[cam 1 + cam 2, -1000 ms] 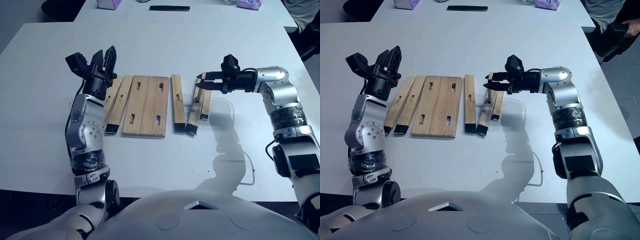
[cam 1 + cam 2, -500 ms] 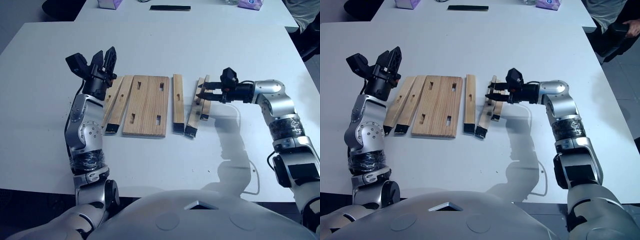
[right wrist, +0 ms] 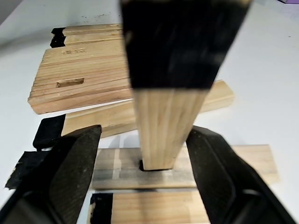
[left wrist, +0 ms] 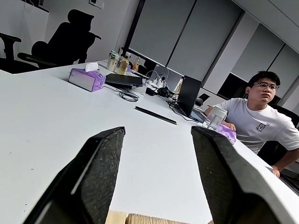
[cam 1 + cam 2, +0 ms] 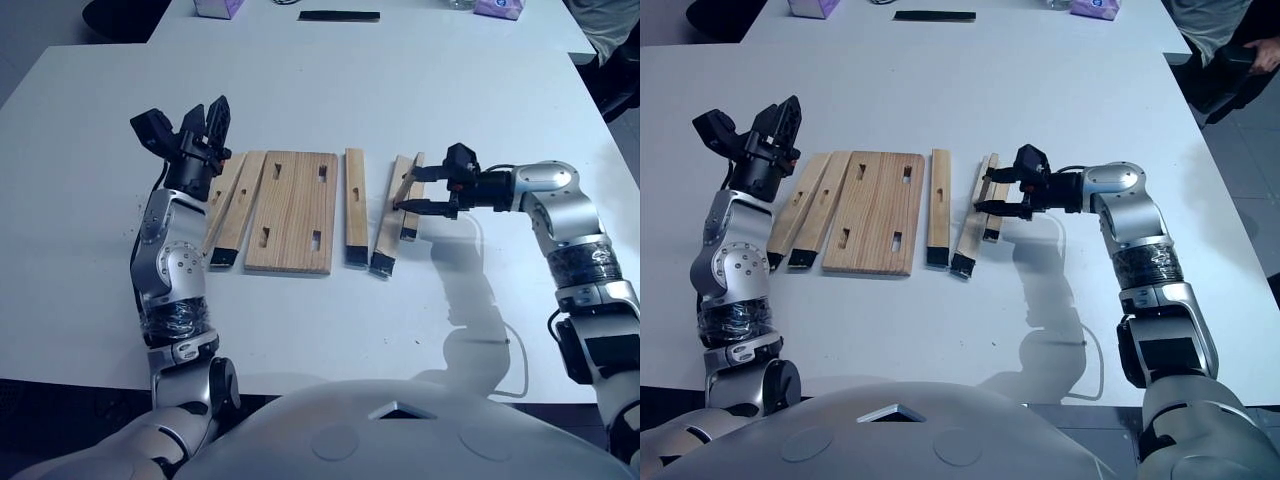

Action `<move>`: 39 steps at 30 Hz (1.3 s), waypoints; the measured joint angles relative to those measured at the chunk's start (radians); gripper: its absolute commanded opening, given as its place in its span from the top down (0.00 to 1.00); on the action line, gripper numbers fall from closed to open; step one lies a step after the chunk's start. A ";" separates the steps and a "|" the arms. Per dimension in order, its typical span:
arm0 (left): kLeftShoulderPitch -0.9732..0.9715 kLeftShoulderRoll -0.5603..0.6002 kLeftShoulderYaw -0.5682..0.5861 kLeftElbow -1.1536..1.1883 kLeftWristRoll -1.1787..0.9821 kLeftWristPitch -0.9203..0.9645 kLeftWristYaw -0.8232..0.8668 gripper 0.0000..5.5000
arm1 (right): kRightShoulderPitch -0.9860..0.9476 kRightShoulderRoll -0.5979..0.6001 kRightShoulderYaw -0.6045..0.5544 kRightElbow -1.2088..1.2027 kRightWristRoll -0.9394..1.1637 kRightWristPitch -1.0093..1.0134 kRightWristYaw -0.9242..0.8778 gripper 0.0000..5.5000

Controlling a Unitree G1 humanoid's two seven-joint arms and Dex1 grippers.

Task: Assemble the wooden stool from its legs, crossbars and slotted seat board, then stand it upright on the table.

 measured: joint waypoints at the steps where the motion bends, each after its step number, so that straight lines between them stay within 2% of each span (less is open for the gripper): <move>1: -0.006 -0.002 0.000 0.006 0.000 -0.002 0.000 0.52 | 0.010 -0.011 -0.006 -0.023 0.006 0.012 0.000 0.42; 9: -0.012 -0.020 0.003 0.016 0.001 -0.023 0.010 0.52 | 0.026 -0.048 -0.047 -0.117 0.068 0.084 0.021 0.42; 18: -0.017 -0.019 0.044 0.023 -0.029 0.026 0.067 0.52 | -0.005 -0.059 -0.170 -0.216 0.221 0.215 -0.022 0.42; 23: -0.020 -0.017 0.043 0.030 -0.038 0.044 0.073 0.52 | -0.059 -0.010 -0.241 -0.266 0.324 0.296 -0.108 0.42; 31: -0.019 -0.031 0.066 0.018 -0.060 0.032 0.111 0.52 | -0.101 0.132 -0.238 -0.276 0.335 0.303 -0.336 0.42; 39: -0.022 -0.023 0.057 0.004 -0.078 0.067 0.115 0.52 | -0.109 0.198 -0.245 -0.301 0.337 0.334 -0.510 0.42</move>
